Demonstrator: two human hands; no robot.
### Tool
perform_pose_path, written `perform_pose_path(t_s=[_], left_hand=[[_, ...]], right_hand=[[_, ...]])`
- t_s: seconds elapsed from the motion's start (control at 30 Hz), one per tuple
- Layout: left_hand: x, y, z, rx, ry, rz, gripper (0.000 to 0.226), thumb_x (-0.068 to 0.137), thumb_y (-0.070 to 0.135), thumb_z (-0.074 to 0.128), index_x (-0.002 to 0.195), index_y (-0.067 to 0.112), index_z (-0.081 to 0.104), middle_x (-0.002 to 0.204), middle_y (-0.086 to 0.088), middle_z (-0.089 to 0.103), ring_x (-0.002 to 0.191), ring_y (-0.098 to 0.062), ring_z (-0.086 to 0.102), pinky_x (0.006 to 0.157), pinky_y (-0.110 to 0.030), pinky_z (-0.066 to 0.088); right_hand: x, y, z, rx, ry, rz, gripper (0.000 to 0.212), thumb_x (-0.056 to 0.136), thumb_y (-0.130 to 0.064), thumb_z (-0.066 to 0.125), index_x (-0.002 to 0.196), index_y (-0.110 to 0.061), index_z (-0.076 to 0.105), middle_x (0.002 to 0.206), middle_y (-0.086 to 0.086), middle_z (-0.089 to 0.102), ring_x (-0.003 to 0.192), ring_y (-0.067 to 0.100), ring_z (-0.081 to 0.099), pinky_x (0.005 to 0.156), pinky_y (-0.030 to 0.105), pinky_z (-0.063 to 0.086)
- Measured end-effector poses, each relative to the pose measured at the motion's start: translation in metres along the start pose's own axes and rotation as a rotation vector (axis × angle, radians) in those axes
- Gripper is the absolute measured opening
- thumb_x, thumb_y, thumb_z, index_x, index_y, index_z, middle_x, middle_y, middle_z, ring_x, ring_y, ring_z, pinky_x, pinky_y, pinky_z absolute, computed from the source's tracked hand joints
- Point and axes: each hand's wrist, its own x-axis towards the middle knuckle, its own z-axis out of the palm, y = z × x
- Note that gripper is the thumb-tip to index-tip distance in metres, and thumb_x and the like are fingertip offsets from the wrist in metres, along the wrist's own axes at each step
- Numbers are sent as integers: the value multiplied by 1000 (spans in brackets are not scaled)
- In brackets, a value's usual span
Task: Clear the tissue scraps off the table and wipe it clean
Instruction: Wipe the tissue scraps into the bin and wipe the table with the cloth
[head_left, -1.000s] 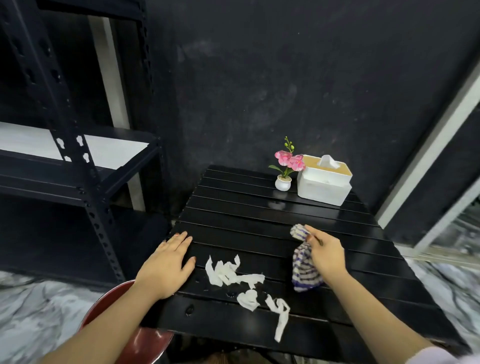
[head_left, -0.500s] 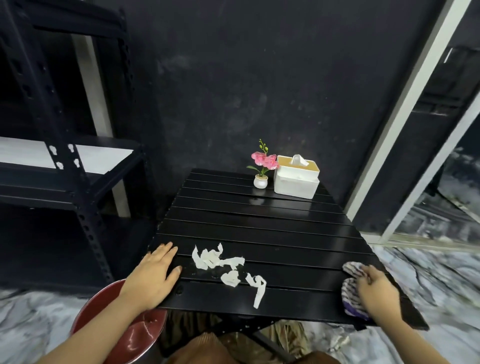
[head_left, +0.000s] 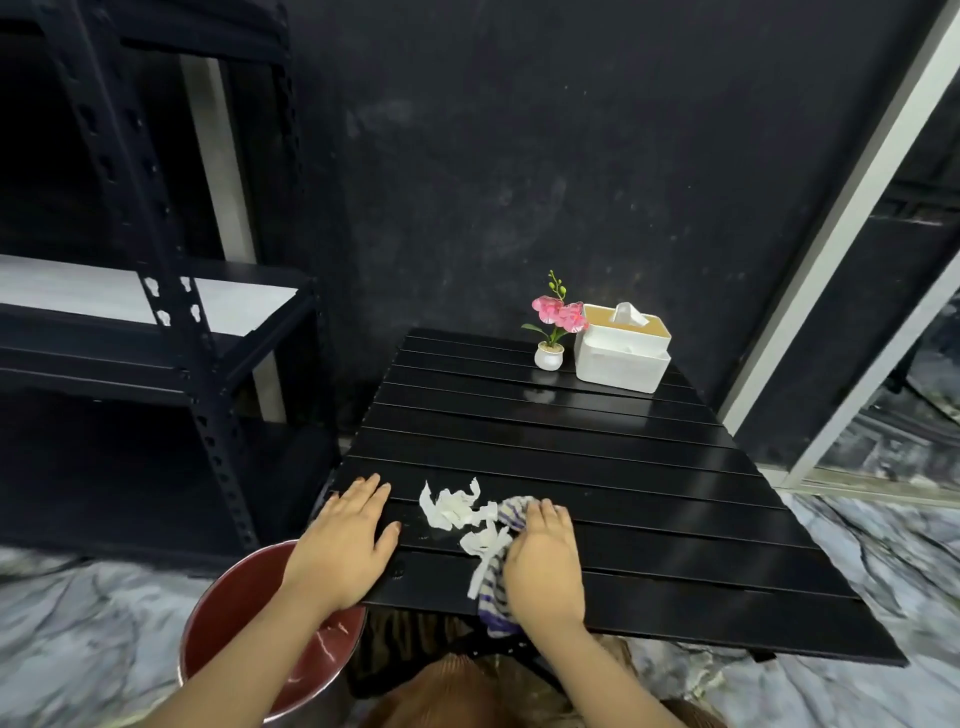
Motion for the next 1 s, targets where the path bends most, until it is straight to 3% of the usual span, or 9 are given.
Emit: perform_pose_path(t_s=[0.43, 0.57, 0.67, 0.77, 0.83, 0.9, 0.97, 1.0], left_hand=[[2, -3, 2, -11, 5, -2, 59, 96, 44, 30, 148, 18, 18, 158, 2, 13, 146, -12, 8, 119, -30, 7], [2, -2, -3, -38, -25, -7, 59, 96, 43, 33, 148, 18, 19, 158, 2, 14, 146, -11, 7, 119, -30, 6], [3, -2, -8, -69, -59, -5, 58, 97, 41, 35, 147, 17, 20, 158, 1, 14, 146, -12, 7, 119, -30, 5], [1, -6, -13, -68, -42, -13, 54, 98, 35, 35, 147, 18, 22, 157, 1, 18, 146, -13, 10, 119, -31, 4], [-4, -12, -15, -30, -38, -15, 52, 98, 33, 34, 147, 19, 21, 157, 2, 18, 146, -12, 10, 119, -31, 4], [-8, -16, -16, -25, -44, -17, 53, 98, 34, 33, 147, 19, 20, 158, 3, 16, 146, -11, 8, 120, -31, 4], [-10, -16, -16, -47, -41, -21, 54, 98, 35, 33, 148, 19, 19, 158, 3, 14, 146, -11, 7, 119, -30, 3], [-10, -15, -15, -54, -34, -21, 54, 98, 35, 33, 148, 18, 18, 158, 3, 13, 146, -11, 6, 119, -29, 3]], right_hand=[[10, -46, 9, 28, -80, -98, 54, 95, -6, 31, 144, -5, 9, 158, 7, 7, 146, 21, -1, 121, 30, 4], [8, -28, -10, 258, -131, -141, 56, 92, 2, 35, 144, -10, 18, 156, 6, 16, 145, 17, 8, 118, 23, 7], [4, 11, -36, 407, -30, -45, 46, 89, 5, 37, 134, -3, 40, 146, 15, 38, 137, 22, 31, 113, 28, 22], [0, 76, -65, 441, 117, 107, 30, 87, 3, 42, 113, 0, 57, 118, 23, 59, 112, 34, 53, 93, 36, 41], [-5, 123, -85, 403, 200, 223, 29, 84, 9, 42, 106, 1, 60, 105, 26, 64, 97, 37, 59, 79, 34, 43], [-11, 170, -98, 334, 250, 333, 36, 80, 15, 41, 109, 6, 59, 111, 29, 63, 100, 38, 60, 83, 33, 42], [-16, 208, -104, 227, 195, 439, 35, 83, 12, 42, 115, 10, 54, 120, 32, 57, 108, 44, 55, 94, 42, 41], [-17, 219, -106, 205, 160, 487, 32, 84, 9, 43, 114, 10, 54, 118, 33, 58, 106, 46, 55, 91, 45, 41]])
